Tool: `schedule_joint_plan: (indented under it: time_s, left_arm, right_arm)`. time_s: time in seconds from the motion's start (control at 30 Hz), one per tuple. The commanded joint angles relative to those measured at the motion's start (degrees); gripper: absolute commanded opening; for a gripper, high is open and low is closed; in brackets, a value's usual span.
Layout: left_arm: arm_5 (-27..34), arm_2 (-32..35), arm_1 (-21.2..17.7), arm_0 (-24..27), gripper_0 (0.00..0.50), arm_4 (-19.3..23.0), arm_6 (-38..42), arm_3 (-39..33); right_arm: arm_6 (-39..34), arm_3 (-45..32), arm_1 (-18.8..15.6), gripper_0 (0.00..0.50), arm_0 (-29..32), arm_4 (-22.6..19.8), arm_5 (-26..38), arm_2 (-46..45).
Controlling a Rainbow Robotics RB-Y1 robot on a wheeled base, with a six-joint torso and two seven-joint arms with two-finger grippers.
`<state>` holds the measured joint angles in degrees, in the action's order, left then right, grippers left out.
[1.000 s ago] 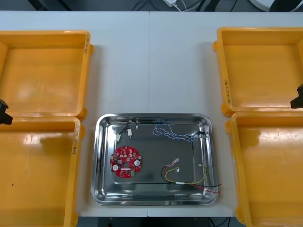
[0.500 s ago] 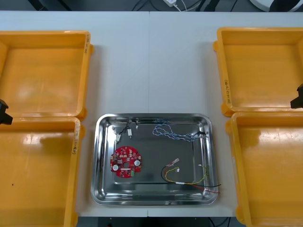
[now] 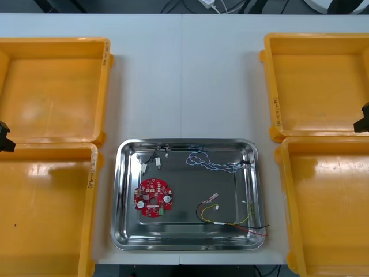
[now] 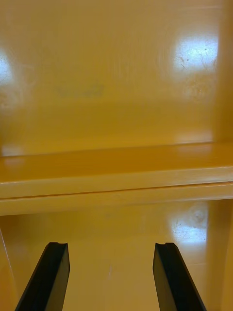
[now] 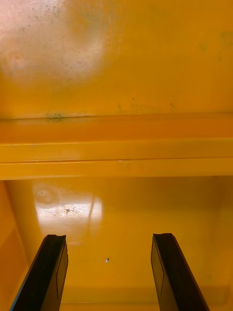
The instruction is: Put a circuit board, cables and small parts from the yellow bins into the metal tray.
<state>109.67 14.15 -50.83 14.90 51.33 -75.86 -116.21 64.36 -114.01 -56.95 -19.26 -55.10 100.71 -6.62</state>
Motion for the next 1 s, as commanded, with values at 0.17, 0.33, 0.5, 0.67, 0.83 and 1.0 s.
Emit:
schedule_joint_plan:
  time_s: [0.17, 0.33, 0.5, 0.67, 0.83, 1.0]
  left_arm:
    - [0.3, 1.9, -2.8, -0.8, 0.5, 0.4, -4.3, -0.6]
    - [0.3, 1.9, -2.8, -0.8, 0.5, 0.4, -4.3, -0.6]
    - [0.3, 1.9, -2.8, -0.8, 0.5, 0.4, -4.3, -0.6]
    - [0.3, 1.9, -2.8, -0.8, 0.5, 0.4, -4.3, -0.6]
    - [0.3, 1.9, -2.8, -0.8, 0.5, 0.4, -4.3, -0.6]
    - [0.3, 1.9, -2.8, -0.8, 0.5, 0.4, -4.3, -0.6]
  right_arm:
    - [-0.1, -0.5, -2.8, 0.5, 0.4, 0.2, -0.4, -2.0]
    - [-0.1, -0.5, -2.8, 0.5, 0.4, 0.2, -0.4, -2.0]
    - [-0.1, -0.5, -2.8, 0.5, 0.4, 0.2, -0.4, -2.0]
    - [-0.1, -0.5, -2.8, 0.5, 0.4, 0.2, -0.4, -2.0]
    - [-0.1, -0.5, -2.8, 0.5, 0.4, 0.2, -0.4, -2.0]
    - [-0.1, -0.5, -2.8, 0.5, 0.4, 0.2, -0.4, -2.0]
